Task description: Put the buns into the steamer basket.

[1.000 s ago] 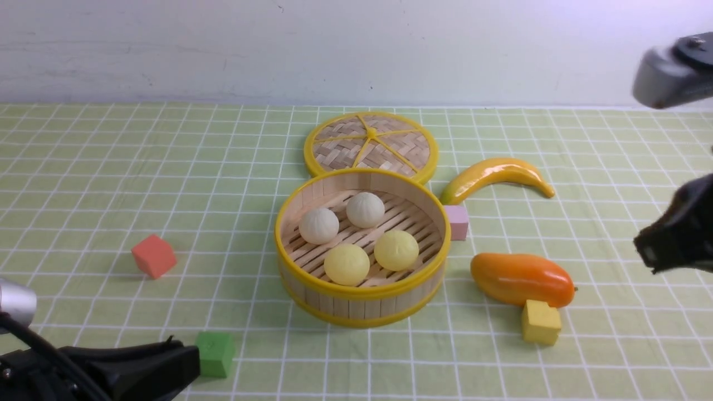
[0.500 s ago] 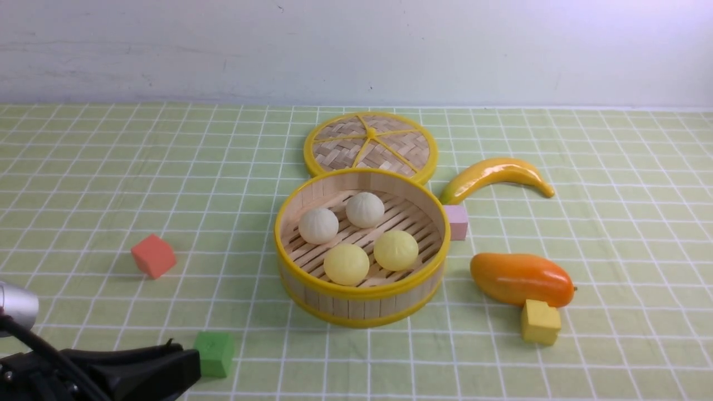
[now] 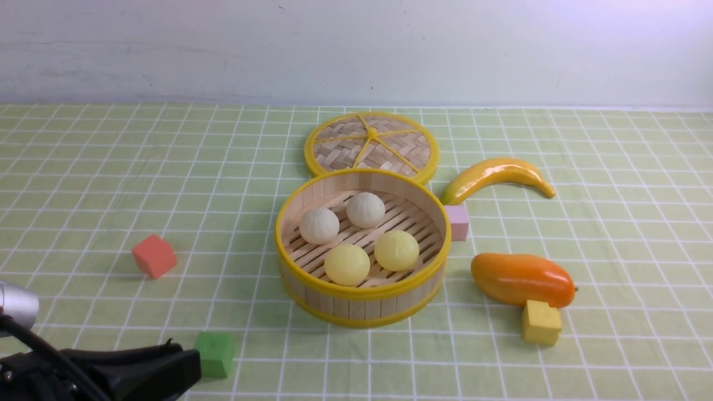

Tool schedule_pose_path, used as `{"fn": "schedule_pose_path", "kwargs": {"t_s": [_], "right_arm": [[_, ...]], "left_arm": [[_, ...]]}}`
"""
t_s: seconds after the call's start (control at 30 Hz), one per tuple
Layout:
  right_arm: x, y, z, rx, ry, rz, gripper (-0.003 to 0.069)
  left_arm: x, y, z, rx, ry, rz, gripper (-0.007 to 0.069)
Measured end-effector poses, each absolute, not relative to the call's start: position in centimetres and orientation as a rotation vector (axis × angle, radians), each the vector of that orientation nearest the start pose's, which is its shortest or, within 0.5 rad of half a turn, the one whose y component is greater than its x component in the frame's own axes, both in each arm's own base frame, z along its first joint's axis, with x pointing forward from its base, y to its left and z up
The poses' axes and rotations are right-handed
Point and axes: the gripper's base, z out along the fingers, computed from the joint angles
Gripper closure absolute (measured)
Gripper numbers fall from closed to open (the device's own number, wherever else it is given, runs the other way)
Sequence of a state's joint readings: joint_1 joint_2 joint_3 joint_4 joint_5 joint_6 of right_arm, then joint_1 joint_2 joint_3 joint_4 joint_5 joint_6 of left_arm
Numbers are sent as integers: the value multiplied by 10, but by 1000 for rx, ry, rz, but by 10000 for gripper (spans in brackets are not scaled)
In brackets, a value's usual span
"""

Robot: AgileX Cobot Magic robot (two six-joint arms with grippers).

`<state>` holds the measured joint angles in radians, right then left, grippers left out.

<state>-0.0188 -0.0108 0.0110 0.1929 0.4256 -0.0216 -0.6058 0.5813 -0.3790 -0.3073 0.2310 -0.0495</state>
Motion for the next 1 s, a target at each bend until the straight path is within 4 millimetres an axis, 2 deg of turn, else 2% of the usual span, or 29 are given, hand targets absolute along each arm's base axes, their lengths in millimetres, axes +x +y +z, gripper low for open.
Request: {"fn": "schedule_pose_path", "kwargs": {"t_s": [0.53,0.7,0.77,0.8,0.87,1.0], "right_arm": [[51,6,173,111,1901,168,655],[51,6,173,111,1901,168,648],[51,6,173,112,1901,169,646],[51,6,173,112,1901,169,645],[51,6,173,112,1901,169,642],[51,6,173,113,1900,170,637]], "left_arm": [[97,-75,273,300,1947,-703,467],[100,-69,270,294,1822,-637,462],[99,-55,269,204,1675,-581,461],[98,-52,270,187,1656,-573,461],[86,-31,264,46,1520,-501,461],[69,-13,245,-100,1462,-422,478]]}}
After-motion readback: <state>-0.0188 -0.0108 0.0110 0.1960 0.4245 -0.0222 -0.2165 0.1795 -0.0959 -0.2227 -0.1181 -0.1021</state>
